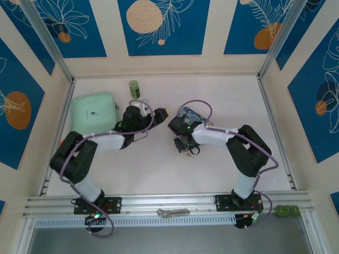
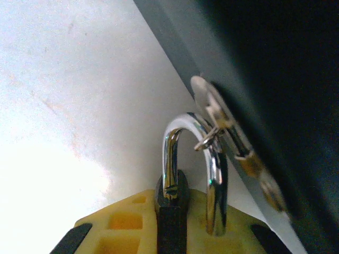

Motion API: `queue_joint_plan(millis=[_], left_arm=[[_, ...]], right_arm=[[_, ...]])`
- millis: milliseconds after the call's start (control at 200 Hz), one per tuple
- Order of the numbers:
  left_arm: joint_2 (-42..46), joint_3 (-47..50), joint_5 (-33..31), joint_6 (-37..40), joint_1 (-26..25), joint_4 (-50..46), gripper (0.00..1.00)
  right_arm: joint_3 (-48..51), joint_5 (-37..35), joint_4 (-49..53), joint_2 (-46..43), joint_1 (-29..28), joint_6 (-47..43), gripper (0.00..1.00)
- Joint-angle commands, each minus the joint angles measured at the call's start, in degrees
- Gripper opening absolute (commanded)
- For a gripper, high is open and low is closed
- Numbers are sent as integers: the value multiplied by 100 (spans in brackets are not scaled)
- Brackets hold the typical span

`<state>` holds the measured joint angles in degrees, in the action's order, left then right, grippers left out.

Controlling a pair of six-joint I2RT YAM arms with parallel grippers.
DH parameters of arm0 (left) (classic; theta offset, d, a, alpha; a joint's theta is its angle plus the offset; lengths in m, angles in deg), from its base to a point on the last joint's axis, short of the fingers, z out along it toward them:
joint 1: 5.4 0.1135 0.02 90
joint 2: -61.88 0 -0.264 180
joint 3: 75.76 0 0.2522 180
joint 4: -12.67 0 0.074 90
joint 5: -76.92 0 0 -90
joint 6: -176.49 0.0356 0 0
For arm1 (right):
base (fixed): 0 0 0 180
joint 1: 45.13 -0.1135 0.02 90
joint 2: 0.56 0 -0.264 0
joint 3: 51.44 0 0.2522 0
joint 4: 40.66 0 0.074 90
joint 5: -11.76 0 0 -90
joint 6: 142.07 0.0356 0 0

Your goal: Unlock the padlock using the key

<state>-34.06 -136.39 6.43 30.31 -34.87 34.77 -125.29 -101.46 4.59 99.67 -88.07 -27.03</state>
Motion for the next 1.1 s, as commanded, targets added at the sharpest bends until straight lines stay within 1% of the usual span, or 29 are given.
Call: queue_joint_plan(millis=[0,50,115,205,305,450,590,695,770,860,900,985,1030,1095], left_arm=[[-596,-532,290,446,22,51,94],[-880,-709,343,397,21,101,94],[-1214,-860,492,222,-9,343,90],[-1544,-991,602,-29,-138,596,86],[-1734,-1034,595,-106,-306,688,81],[-1866,-918,604,-339,-435,1003,69],[-1961,-733,633,-545,-554,1358,49],[-2075,-673,693,-683,-659,1565,38],[-2162,-623,732,-832,-738,1789,32],[-2227,-572,790,-984,-822,1978,29],[-2227,-537,788,-1012,-861,2029,28],[-2172,-454,778,-1049,-893,2056,28],[-2124,-368,727,-1066,-880,2083,28],[-2039,-276,655,-1044,-883,2073,28]], right_arm=[[220,908,-344,-374,252,-674,0],[275,1118,-452,-470,363,-796,0],[297,1277,-542,-538,462,-922,0],[305,1303,-643,-565,506,-1103,0],[305,1278,-726,-563,506,-1244,0],[385,1127,-1030,-571,522,-1355,0],[227,884,-1218,-505,532,-1539,0],[16,760,-1272,-440,532,-1763,0],[-33,746,-1391,-430,515,-2006,0],[-80,735,-1490,-401,553,-2143,0],[-110,914,-1500,-393,613,-2087,0],[-228,1712,-1347,-402,873,-1642,0],[-294,1942,-1217,-382,1003,-1242,0],[-443,2599,-856,-262,1277,-654,0]])
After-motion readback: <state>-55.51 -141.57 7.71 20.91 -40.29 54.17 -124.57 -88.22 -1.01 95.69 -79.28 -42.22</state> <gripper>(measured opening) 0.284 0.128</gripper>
